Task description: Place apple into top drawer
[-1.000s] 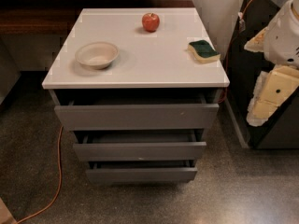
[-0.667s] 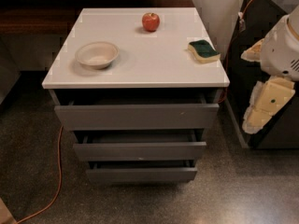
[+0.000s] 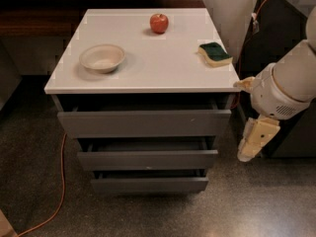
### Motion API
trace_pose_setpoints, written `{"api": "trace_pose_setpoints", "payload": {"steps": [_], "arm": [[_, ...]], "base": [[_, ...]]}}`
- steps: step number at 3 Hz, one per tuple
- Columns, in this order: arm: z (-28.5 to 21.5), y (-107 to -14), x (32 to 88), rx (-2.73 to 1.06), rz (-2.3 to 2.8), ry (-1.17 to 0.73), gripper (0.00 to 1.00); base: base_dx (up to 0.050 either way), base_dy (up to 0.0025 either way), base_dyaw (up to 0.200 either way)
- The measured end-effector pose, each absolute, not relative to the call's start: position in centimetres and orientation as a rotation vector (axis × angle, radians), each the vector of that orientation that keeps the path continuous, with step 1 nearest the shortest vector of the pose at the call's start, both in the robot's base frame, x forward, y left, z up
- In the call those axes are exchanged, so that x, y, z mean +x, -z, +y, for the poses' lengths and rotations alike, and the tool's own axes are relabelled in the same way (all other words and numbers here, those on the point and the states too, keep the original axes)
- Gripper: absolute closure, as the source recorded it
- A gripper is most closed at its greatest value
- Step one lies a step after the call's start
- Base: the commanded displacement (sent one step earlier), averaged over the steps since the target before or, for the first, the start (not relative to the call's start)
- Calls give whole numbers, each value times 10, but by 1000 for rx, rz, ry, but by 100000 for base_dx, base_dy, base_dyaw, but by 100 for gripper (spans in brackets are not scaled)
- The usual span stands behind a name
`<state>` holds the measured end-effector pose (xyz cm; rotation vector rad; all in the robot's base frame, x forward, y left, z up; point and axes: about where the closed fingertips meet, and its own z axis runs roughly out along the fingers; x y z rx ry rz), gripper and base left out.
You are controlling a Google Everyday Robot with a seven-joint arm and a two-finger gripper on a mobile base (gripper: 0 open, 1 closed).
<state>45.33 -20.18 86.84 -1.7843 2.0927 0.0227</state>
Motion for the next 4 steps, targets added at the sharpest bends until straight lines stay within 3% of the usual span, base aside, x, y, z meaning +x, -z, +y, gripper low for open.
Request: {"api": "trace_pose_setpoints", "payload": {"steps": [4], "arm": [[-190, -785, 486, -1927, 1832, 30, 0]], "base": [[0, 0, 0]]}}
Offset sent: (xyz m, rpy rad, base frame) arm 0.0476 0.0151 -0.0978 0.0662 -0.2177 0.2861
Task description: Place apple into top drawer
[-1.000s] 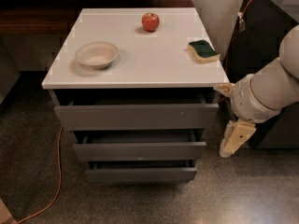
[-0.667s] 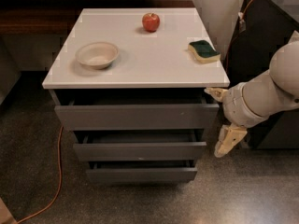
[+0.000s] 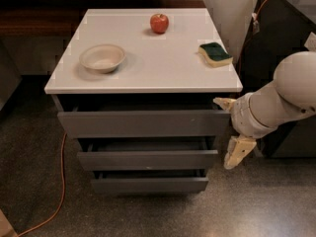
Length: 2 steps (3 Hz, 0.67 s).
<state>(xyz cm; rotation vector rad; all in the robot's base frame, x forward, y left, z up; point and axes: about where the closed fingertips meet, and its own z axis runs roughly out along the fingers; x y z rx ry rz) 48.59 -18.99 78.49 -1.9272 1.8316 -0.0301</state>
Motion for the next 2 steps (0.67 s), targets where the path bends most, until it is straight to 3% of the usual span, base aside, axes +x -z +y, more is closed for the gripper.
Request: {"api": "trace_pose_setpoints", "payload": {"steps": [2], "arm": [[-191, -736, 514, -2008, 1819, 61, 0]], "base": [[0, 0, 0]]}}
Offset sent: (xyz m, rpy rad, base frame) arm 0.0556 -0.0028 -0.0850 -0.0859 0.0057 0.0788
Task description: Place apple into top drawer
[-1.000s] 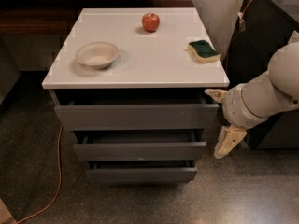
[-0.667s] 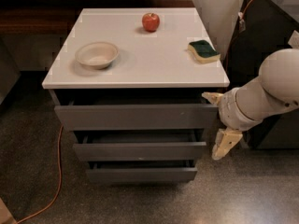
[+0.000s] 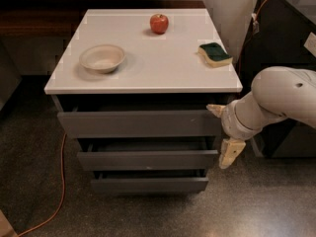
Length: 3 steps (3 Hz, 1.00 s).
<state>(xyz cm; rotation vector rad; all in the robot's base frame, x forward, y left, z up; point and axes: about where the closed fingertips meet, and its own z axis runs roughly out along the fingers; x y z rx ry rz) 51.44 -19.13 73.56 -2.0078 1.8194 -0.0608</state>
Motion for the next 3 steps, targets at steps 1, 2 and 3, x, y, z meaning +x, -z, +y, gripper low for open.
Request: {"api": "trace_pose_setpoints", "payload": {"steps": [1, 2, 3], "arm": [[-184, -716, 539, -2033, 1748, 45, 0], [-173, -704, 562, -2033, 1672, 7, 0], [-163, -692, 582, -2026, 1617, -12, 0]], "base": [[0, 0, 0], [0, 0, 0], [0, 0, 0]]}}
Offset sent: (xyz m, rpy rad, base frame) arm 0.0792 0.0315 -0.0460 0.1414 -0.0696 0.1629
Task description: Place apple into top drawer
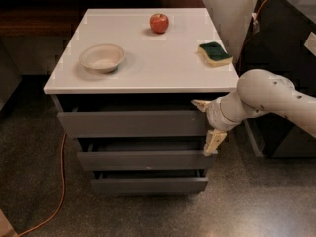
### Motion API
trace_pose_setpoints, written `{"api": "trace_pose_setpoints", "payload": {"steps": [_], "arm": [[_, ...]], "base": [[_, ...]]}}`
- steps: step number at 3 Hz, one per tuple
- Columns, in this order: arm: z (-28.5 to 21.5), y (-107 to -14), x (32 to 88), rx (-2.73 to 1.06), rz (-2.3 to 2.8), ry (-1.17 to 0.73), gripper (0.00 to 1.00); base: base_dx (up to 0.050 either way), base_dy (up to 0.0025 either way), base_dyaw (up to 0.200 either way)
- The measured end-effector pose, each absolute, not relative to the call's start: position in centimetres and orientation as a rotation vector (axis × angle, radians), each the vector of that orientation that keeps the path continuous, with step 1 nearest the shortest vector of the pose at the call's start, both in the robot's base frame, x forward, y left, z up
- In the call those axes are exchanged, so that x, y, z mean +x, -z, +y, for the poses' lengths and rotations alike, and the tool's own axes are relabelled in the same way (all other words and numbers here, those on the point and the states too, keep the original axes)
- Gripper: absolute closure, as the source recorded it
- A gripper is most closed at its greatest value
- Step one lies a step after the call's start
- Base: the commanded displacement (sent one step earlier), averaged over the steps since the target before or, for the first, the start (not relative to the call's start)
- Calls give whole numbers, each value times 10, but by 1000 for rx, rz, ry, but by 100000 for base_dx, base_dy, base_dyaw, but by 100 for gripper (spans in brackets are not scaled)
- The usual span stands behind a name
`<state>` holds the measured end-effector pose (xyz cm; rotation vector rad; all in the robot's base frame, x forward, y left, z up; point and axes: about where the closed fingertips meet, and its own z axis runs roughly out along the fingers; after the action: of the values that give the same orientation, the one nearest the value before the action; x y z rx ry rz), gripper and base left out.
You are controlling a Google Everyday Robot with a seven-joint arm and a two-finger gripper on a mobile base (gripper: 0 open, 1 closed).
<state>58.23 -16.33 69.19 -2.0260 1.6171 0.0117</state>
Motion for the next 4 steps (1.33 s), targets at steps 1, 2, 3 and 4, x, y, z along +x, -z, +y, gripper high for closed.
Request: {"api": "trace_pose_setpoints", "payload": {"steps": [1, 2, 3, 4], "arm": [[-154, -679, 602, -2017, 1585, -9, 0], [-149, -671, 616, -2011, 1573, 1, 0], [-145, -665, 628, -2016, 1567, 12, 0], [-142, -664, 633, -2018, 1575, 8, 17]], "base": [[0, 0, 0], [0, 0, 0], [0, 0, 0], [0, 0, 0]]}}
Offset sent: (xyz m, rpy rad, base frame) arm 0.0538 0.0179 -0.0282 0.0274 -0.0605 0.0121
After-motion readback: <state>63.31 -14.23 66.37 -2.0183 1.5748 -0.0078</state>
